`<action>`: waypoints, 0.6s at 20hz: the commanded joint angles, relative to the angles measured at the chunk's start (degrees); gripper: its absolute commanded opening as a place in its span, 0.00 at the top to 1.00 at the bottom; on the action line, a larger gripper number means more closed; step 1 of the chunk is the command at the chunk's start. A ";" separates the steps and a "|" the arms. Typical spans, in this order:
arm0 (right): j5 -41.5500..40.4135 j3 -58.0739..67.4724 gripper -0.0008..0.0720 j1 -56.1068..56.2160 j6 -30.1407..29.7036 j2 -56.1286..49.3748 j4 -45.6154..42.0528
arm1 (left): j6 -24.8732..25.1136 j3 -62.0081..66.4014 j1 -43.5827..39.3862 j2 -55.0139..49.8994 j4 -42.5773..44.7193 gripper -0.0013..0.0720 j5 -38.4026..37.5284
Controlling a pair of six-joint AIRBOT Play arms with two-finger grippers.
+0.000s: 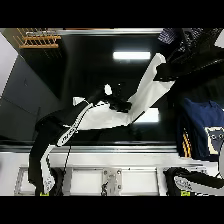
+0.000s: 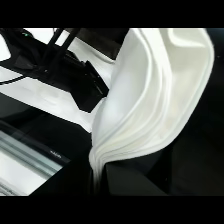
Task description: Fold the clothes and pants, and hang the long-sleeved shirts on hangers.
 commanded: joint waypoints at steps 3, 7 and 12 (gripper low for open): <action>-2.16 0.50 0.98 2.95 1.53 -0.09 0.02 | -0.04 0.09 1.88 2.89 0.11 0.97 0.00; -3.08 0.50 0.98 5.75 2.80 -0.70 0.00 | 0.00 0.09 6.73 7.63 0.28 0.97 -0.72; -6.58 0.50 0.98 13.62 6.03 -3.10 0.02 | 0.66 0.09 15.82 15.61 0.31 0.97 -1.07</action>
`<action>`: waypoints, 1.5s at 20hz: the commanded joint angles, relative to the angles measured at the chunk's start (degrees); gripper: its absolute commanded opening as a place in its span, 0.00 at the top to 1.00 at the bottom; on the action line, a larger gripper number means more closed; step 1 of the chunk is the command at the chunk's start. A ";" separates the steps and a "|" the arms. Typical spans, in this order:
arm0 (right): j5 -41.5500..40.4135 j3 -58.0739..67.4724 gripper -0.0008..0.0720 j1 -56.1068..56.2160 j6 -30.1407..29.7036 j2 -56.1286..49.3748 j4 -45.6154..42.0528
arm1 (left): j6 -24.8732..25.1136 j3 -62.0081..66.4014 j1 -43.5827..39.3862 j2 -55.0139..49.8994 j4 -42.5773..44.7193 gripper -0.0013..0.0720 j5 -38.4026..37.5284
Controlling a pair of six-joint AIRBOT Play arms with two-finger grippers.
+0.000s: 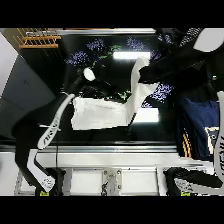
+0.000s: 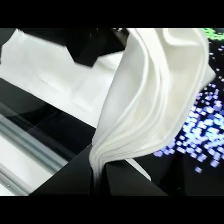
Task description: Fold the clothes and pants, and hang the long-sleeved shirts on hangers.
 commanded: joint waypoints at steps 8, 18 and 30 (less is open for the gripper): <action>-13.49 0.04 0.98 20.52 4.37 -11.45 0.24 | 4.50 0.07 20.83 15.80 0.09 0.97 -6.69; -40.46 0.04 0.04 32.04 4.13 -31.23 8.11 | 5.53 0.04 31.95 24.33 0.09 0.97 -11.26; -27.19 -32.72 0.18 6.36 -1.49 -7.28 -4.59 | 10.19 -32.52 30.23 39.28 0.07 0.97 -4.55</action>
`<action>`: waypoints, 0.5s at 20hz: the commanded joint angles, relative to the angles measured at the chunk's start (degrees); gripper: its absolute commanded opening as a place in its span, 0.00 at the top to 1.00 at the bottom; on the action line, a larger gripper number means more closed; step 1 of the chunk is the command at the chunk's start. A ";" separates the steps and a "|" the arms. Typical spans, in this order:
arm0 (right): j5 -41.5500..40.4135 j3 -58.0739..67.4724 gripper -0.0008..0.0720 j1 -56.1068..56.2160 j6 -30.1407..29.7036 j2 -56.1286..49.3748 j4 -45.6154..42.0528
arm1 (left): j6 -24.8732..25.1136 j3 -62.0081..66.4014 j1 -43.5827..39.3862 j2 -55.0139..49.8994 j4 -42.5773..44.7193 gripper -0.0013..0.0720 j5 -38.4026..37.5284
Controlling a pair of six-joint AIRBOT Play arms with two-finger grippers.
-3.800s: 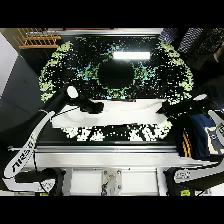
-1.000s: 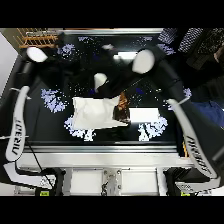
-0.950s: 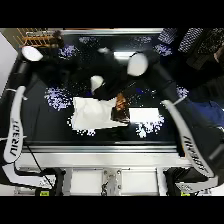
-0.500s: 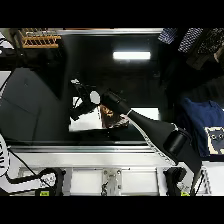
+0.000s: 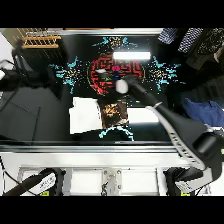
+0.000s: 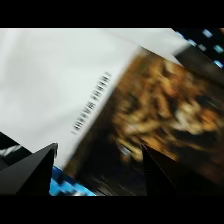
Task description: Fold the clothes and pants, and hang the long-sleeved shirts on hangers.
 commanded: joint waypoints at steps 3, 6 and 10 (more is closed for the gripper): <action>-3.78 -25.81 0.17 -19.12 -1.81 8.68 10.27 | 2.05 -14.19 -4.13 5.03 -0.09 0.97 3.10; -9.55 -32.09 0.17 -24.20 -11.28 6.60 27.17 | 2.03 -16.81 -6.64 5.25 -0.11 0.97 3.67; -10.34 -32.17 0.18 -22.16 -22.49 0.72 41.94 | 2.03 -16.79 -9.38 5.22 -0.17 0.97 5.31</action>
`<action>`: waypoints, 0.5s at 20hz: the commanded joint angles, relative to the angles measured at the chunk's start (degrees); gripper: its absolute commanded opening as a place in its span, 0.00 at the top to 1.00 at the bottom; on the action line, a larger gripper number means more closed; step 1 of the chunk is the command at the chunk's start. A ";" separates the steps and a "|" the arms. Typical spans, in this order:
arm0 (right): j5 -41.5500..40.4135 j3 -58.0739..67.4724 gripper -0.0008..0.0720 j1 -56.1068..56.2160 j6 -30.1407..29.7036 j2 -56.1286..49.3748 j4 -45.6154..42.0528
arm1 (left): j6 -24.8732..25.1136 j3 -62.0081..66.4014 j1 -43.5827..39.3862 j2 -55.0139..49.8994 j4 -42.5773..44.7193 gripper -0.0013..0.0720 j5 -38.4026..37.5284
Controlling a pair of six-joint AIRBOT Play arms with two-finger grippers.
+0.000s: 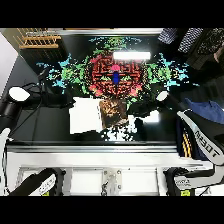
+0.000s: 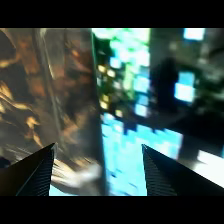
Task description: Fold the clothes and pants, and hang the long-sleeved shirts on hangers.
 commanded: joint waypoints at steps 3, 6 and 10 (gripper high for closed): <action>-1.64 -1.79 0.19 2.69 -14.38 -5.75 22.40 | 0.11 -0.94 -3.17 0.22 -0.09 0.97 3.21; -1.95 -0.59 0.34 6.05 -15.06 -6.69 23.43 | 0.11 -0.94 -4.20 0.22 -0.09 0.97 3.72; -1.05 1.90 0.98 6.88 -18.21 -5.44 22.36 | -0.55 -0.94 -4.20 0.22 -0.17 0.97 3.61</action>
